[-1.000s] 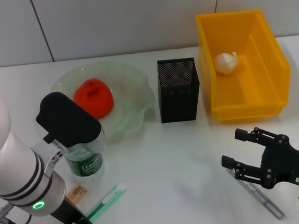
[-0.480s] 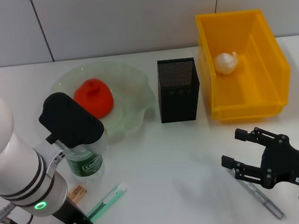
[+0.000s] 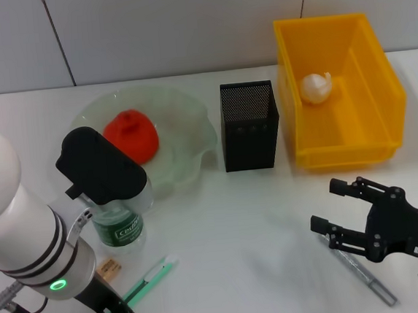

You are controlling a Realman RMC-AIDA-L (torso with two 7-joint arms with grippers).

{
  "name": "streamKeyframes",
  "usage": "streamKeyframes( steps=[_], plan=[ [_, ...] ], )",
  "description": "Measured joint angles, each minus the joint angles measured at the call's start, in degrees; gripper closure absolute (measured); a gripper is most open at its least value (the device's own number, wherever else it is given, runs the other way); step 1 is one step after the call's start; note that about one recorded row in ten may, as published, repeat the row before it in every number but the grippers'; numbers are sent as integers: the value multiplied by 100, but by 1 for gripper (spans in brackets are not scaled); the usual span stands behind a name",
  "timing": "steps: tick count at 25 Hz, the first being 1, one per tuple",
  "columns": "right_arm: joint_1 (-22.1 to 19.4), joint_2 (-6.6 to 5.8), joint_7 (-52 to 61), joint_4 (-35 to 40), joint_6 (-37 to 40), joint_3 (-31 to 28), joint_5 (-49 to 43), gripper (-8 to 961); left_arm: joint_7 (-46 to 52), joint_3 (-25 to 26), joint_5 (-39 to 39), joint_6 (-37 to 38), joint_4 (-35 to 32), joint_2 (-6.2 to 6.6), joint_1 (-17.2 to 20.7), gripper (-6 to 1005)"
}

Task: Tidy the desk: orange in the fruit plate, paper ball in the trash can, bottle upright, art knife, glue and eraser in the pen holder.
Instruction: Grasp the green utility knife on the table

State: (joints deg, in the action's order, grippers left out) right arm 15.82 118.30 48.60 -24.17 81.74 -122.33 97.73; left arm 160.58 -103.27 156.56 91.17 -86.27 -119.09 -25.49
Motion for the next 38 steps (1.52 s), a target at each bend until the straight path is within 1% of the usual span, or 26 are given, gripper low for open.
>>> streamKeyframes(
  steps=[9,15,20,28,34,38],
  plan=[
    [6,6,0,0,0,-78,0,194,-18,-3,-38,-3,-52,0,-12,902],
    [18,9,0,0,-15,-89,0,195,-59,-21,-40,-3,-17,0,-61,901],
    [37,9,0,0,-50,-90,0,194,-70,-17,-36,39,-51,0,-95,874],
    [58,17,0,0,-53,-89,0,194,-87,-8,-8,45,44,0,-117,670],
    [62,17,0,0,-53,-89,0,195,-88,29,5,19,299,0,-177,591],
    [61,24,0,0,-57,-90,0,195,-89,29,0,-2,393,0,-237,598]
  ],
)
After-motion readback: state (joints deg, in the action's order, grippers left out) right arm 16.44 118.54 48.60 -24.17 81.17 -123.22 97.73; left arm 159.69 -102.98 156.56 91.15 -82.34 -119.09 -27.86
